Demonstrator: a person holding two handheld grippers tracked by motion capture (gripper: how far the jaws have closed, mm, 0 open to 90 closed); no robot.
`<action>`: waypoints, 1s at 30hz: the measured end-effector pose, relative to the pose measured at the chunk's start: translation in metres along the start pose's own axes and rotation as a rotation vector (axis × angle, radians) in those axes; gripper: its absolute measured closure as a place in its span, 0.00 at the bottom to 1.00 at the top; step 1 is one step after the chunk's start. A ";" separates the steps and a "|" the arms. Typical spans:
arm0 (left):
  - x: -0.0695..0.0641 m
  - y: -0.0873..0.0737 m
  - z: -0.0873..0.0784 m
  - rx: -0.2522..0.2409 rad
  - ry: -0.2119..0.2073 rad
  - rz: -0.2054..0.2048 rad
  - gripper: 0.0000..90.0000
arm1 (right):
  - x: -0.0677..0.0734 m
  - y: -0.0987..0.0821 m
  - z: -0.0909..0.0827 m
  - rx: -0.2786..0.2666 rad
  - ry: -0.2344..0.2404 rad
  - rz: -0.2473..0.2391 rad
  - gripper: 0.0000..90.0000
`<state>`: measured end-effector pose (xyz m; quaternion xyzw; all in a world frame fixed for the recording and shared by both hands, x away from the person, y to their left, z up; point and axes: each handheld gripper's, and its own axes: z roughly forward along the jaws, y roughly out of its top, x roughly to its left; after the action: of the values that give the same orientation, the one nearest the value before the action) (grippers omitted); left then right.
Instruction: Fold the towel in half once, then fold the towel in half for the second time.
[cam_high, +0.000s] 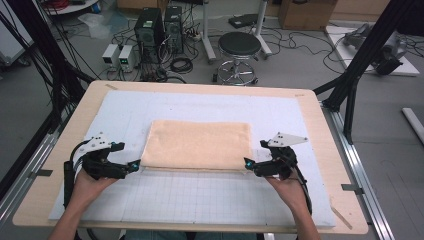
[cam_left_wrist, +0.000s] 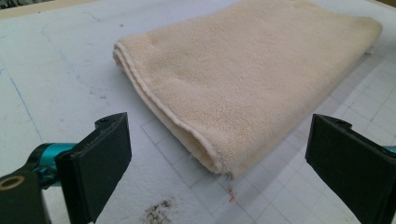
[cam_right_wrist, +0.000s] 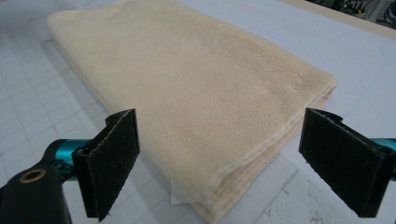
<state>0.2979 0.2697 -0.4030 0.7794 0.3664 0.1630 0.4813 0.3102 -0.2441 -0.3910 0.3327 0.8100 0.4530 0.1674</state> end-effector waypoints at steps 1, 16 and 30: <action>0.000 -0.001 -0.001 0.002 0.001 0.000 0.08 | 0.001 -0.001 -0.002 0.001 -0.003 0.003 0.13; -0.005 -0.013 -0.017 0.017 0.012 -0.002 0.08 | 0.002 -0.023 -0.029 -0.001 -0.039 0.020 0.13; -0.018 -0.023 -0.036 0.016 0.015 0.006 0.08 | 0.010 -0.034 -0.040 0.002 -0.051 0.011 0.13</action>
<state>0.2538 0.2855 -0.4041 0.7832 0.3688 0.1671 0.4718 0.2670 -0.2745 -0.3982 0.3489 0.8041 0.4444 0.1850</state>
